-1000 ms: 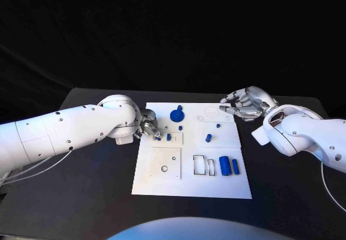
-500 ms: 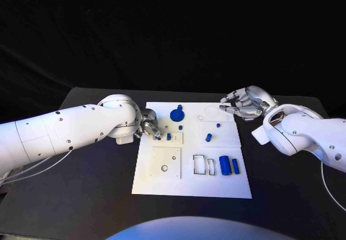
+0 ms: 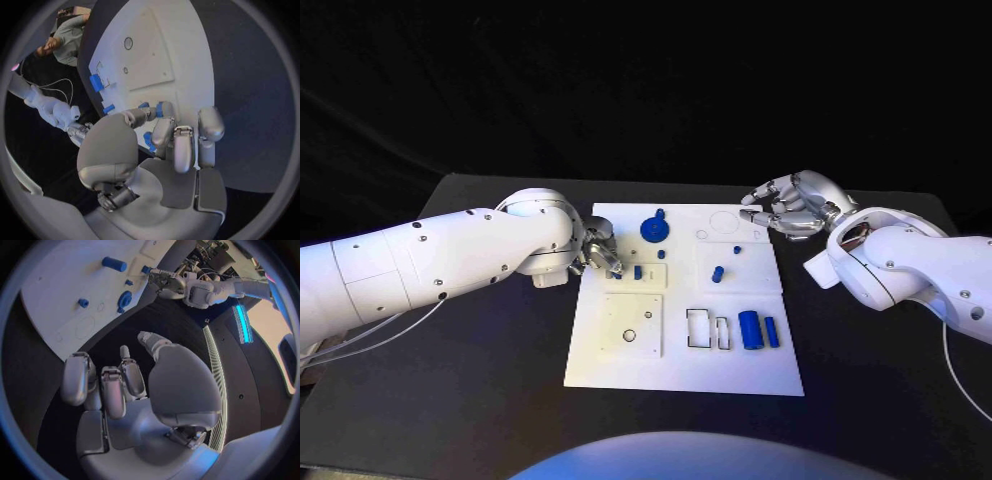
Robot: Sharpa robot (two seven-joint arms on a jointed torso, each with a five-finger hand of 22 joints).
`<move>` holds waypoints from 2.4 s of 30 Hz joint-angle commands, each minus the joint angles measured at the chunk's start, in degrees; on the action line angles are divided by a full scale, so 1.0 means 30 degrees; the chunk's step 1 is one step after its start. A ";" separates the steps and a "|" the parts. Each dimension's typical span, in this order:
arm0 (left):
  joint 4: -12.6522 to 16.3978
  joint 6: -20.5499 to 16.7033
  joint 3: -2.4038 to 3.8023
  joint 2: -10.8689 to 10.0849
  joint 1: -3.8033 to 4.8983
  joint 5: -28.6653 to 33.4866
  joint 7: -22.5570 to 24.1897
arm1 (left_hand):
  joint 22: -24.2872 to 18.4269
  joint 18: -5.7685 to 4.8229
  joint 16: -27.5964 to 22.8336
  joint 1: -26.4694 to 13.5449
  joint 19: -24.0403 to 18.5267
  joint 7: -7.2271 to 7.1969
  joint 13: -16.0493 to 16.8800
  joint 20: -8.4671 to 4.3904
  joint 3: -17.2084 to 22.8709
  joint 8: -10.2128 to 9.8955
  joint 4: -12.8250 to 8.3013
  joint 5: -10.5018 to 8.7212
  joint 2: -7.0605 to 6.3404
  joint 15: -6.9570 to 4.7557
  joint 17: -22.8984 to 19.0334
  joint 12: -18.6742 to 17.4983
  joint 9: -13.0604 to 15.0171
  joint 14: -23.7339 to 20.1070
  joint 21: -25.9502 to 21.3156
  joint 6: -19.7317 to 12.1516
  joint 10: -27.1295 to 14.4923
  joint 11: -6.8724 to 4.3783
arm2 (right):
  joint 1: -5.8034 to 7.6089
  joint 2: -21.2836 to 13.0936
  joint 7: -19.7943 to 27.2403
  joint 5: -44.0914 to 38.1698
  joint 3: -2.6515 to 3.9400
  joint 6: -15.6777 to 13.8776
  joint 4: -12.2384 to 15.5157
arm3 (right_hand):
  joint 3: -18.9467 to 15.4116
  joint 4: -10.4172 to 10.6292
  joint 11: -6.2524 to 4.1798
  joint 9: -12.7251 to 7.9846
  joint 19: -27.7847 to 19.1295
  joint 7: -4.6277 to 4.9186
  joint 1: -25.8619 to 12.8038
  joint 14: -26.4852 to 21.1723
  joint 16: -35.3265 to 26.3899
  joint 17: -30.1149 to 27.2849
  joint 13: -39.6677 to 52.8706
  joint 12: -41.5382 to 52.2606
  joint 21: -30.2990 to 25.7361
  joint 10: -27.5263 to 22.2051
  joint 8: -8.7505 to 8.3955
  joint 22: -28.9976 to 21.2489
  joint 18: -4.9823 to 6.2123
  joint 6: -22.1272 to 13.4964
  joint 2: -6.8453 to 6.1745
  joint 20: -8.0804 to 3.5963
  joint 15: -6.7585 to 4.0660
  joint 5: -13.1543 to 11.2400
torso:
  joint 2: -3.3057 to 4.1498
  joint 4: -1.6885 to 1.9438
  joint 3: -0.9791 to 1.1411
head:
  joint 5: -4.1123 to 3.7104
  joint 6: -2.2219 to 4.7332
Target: Assemble the parts on the task board
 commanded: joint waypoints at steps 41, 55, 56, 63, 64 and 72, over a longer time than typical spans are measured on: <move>0.0032 -0.0019 -0.0089 0.0079 -0.0116 0.0140 -0.0195 | 0.0137 -0.0291 0.0067 -0.1274 0.0236 -0.1038 0.0083 0.0284 0.0282 -0.0354 -0.0523 -0.1687 -0.0160 -0.0179 0.5032 0.0079 0.0557 0.1987 -0.0036 0.1456 0.0502 -0.0237 | -0.0024 0.0016 0.0122 -0.0049 0.0000 0.0191 0.0013 | 0.0039 0.0107 -0.0039 0.0063 -0.0071 -0.0017 -0.0079 0.1732 -0.0104 0.3890 0.0024 0.0076 -0.0122 -0.0038 0.0134 0.0567 0.0114 -0.0152 0.0007 -0.0066 -0.0057 0.0110 | -0.0003 -0.0015 0.0011 | 0.0037 -0.0148; -0.0181 -0.0148 -0.0089 0.0088 -0.0115 0.0234 -0.0293 | 0.0176 -0.0287 0.0067 -0.1526 0.0283 -0.1090 0.0079 0.0347 -0.0876 -0.0796 0.0404 -0.2391 -0.0336 -0.0219 0.5032 0.0047 0.0678 0.1987 -0.0127 0.1648 0.0508 -0.0279 | -0.0024 -0.0020 0.0132 -0.0049 0.0000 0.0152 0.0044 | 0.0054 0.0127 -0.0040 0.0081 -0.0083 -0.0017 -0.0076 0.1725 -0.0116 0.3864 -0.0007 0.0057 -0.0158 -0.0058 0.0138 0.0552 0.0120 -0.0165 -0.0004 -0.0067 -0.0058 0.0112 | 0.0010 -0.0009 0.0007 | 0.0015 -0.0146; -0.0198 -0.0161 -0.0089 0.0089 -0.0115 0.0236 -0.0301 | 0.0178 -0.0287 0.0067 -0.1526 0.0285 -0.1092 0.0094 0.0348 -0.0913 -0.0809 0.0437 -0.2410 -0.0334 -0.0219 0.5032 0.0057 0.0682 0.1987 -0.0130 0.1655 0.0511 -0.0279 | -0.0024 -0.0024 0.0130 -0.0049 0.0000 0.0142 0.0046 | 0.0054 0.0127 -0.0040 0.0081 -0.0083 -0.0017 -0.0076 0.1725 -0.0116 0.3864 -0.0007 0.0057 -0.0158 -0.0058 0.0138 0.0552 0.0120 -0.0165 -0.0004 -0.0067 -0.0058 0.0112 | 0.0015 -0.0006 0.0009 | 0.0013 -0.0146; -0.0295 -0.0213 -0.0089 0.0092 -0.0114 0.0248 -0.0337 | 0.0190 -0.0280 0.0067 -0.1461 0.0295 -0.1111 0.0081 0.0363 -0.1558 -0.1017 0.0921 -0.2734 -0.0375 -0.0232 0.5032 0.0035 0.0753 0.1987 -0.0191 0.1732 0.0506 -0.0291 | -0.0024 -0.0041 0.0127 -0.0049 0.0000 0.0106 0.0057 | 0.0051 0.0135 -0.0038 0.0084 -0.0085 -0.0015 -0.0084 0.1722 -0.0123 0.3849 -0.0033 0.0036 -0.0165 -0.0077 0.0137 0.0549 0.0122 -0.0170 -0.0012 -0.0067 -0.0058 0.0104 | 0.0003 -0.0010 0.0002 | 0.0024 -0.0158; -0.0306 -0.0216 -0.0089 0.0092 -0.0114 0.0251 -0.0344 | 0.0207 -0.0283 0.0067 -0.1381 0.0309 -0.1126 0.0086 0.0368 -0.1833 -0.1095 0.1095 -0.2870 -0.0390 -0.0239 0.5032 0.0035 0.0780 0.1987 -0.0196 0.1760 0.0508 -0.0294 | -0.0024 -0.0043 0.0128 -0.0049 0.0000 0.0103 0.0059 | 0.0051 0.0135 -0.0038 0.0084 -0.0085 -0.0015 -0.0084 0.1722 -0.0123 0.3849 -0.0033 0.0036 -0.0165 -0.0077 0.0137 0.0549 0.0122 -0.0170 -0.0012 -0.0067 -0.0058 0.0104 | 0.0009 -0.0003 -0.0003 | 0.0006 -0.0150; -0.0405 -0.0259 -0.0089 0.0099 -0.0112 0.0303 -0.0460 | 0.0304 -0.0271 0.0067 -0.0188 0.0348 -0.1133 0.0073 0.0373 -0.5196 -0.1733 0.3168 -0.2708 -0.0258 -0.0242 0.5032 -0.0009 0.1096 0.1987 -0.0386 0.2032 0.0489 -0.0304 | -0.0024 -0.0049 0.0155 -0.0049 0.0000 0.0063 0.0063 | 0.0042 0.0150 -0.0036 0.0087 -0.0104 -0.0013 -0.0101 0.1714 -0.0136 0.3819 -0.0050 0.0023 -0.0201 -0.0090 0.0134 0.0525 0.0130 -0.0181 -0.0025 -0.0067 -0.0057 0.0092 | -0.0001 -0.0004 0.0001 | 0.0002 -0.0144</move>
